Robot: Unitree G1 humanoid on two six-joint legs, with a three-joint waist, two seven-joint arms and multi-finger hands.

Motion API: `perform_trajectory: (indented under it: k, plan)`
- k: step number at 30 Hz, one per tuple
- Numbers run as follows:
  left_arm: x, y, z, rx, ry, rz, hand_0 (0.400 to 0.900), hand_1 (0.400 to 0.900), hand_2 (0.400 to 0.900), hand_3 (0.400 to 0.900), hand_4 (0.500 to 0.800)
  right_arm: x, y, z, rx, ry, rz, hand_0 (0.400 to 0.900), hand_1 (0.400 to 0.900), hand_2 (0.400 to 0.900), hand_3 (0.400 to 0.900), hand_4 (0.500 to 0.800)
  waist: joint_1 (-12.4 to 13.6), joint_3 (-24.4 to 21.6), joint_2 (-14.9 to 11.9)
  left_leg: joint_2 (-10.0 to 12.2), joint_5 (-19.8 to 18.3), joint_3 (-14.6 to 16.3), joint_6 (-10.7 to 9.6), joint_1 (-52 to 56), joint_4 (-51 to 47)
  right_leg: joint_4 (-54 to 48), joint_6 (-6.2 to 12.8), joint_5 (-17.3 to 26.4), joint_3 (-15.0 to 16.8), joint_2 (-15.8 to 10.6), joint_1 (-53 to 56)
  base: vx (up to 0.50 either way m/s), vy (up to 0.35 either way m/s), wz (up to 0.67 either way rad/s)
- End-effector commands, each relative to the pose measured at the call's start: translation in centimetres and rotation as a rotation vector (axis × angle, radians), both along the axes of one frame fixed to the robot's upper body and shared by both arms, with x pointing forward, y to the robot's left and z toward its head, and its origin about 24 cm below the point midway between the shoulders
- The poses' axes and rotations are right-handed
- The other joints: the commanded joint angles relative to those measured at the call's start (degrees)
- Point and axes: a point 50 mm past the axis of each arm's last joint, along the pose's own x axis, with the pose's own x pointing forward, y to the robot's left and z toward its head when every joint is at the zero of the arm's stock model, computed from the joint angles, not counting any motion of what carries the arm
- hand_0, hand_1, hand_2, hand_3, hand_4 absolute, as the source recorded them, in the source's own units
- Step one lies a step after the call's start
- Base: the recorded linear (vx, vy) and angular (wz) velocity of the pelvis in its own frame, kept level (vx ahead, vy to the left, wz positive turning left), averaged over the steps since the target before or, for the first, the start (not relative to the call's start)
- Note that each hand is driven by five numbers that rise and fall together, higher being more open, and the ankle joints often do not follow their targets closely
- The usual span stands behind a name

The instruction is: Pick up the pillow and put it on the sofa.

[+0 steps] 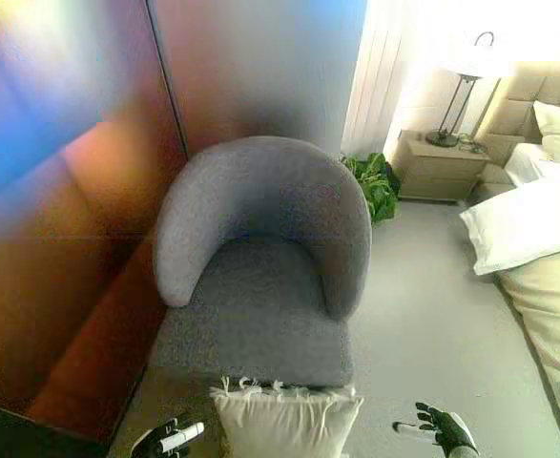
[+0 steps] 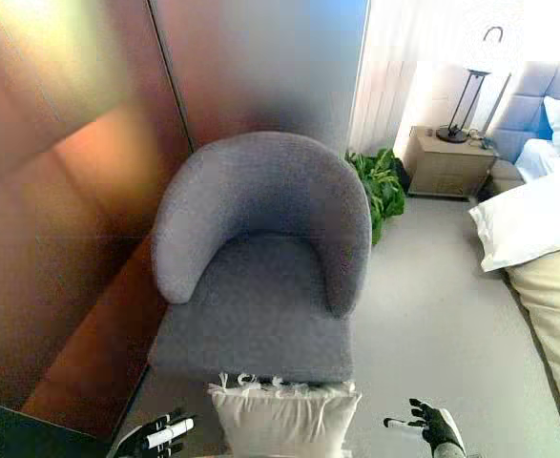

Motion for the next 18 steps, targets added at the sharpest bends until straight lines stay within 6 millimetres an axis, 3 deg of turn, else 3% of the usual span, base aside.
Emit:
perform_trajectory:
  k: [1,18]
  plan:
    - [3.4,0.5,1.28,0.03,-0.152,-0.019,0.9,0.9,0.9,0.9,0.8,3.33,-0.78,1.33,-0.023,-0.134,-0.064,0.9,0.9,0.9,0.9,0.8,-0.9,0.5,-0.4,-1.0,-3.6,3.1,1.8,0.1,1.4,5.2,1.65,-7.5,-0.6,-1.2,-0.2,0.0,0.0,0.0]
    - [3.71,1.26,1.85,0.071,-0.214,0.035,0.9,0.9,0.9,0.9,0.8,3.32,-1.14,1.52,-0.029,-0.142,-0.068,0.9,0.9,0.9,0.9,0.8,-0.8,1.1,0.2,-1.0,-3.4,2.9,1.8,-0.3,1.3,5.2,1.64,-7.4,-0.6,-1.2,-0.6,0.0,0.0,0.0]
